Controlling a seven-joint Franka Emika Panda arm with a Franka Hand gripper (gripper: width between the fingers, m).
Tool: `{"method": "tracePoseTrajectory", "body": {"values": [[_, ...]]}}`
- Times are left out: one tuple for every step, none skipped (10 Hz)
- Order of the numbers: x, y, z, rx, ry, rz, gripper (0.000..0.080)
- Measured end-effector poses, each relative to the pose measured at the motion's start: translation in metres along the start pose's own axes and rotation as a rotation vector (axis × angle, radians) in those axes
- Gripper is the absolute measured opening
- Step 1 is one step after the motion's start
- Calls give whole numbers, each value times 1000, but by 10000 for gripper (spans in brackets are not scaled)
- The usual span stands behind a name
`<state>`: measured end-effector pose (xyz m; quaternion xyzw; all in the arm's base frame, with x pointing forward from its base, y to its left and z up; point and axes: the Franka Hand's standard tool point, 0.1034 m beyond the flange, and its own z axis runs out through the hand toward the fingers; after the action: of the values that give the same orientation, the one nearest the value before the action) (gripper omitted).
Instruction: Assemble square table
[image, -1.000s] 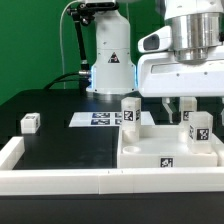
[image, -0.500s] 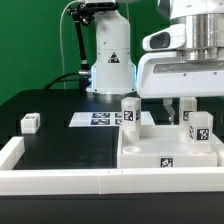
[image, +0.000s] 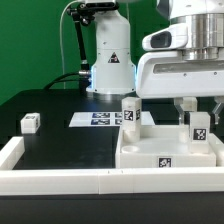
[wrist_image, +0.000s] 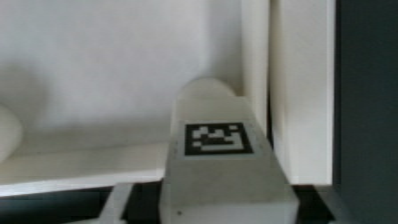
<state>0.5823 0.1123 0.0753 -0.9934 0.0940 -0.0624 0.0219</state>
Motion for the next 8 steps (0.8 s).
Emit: {"method": "tracePoseTrajectory", "body": {"values": [[0,0,0,0,0,0,289],[0,0,0,1,0,24,289],[1,2,0,0,1,117,289],[2,5,0,-6,2,207,289],[3,8,0,-12,4,283,289],[3,14,0,-20,7,410,290],[3,20,0,-34,11,516,295],[2,23,-1,-49,9,560,295]]}}
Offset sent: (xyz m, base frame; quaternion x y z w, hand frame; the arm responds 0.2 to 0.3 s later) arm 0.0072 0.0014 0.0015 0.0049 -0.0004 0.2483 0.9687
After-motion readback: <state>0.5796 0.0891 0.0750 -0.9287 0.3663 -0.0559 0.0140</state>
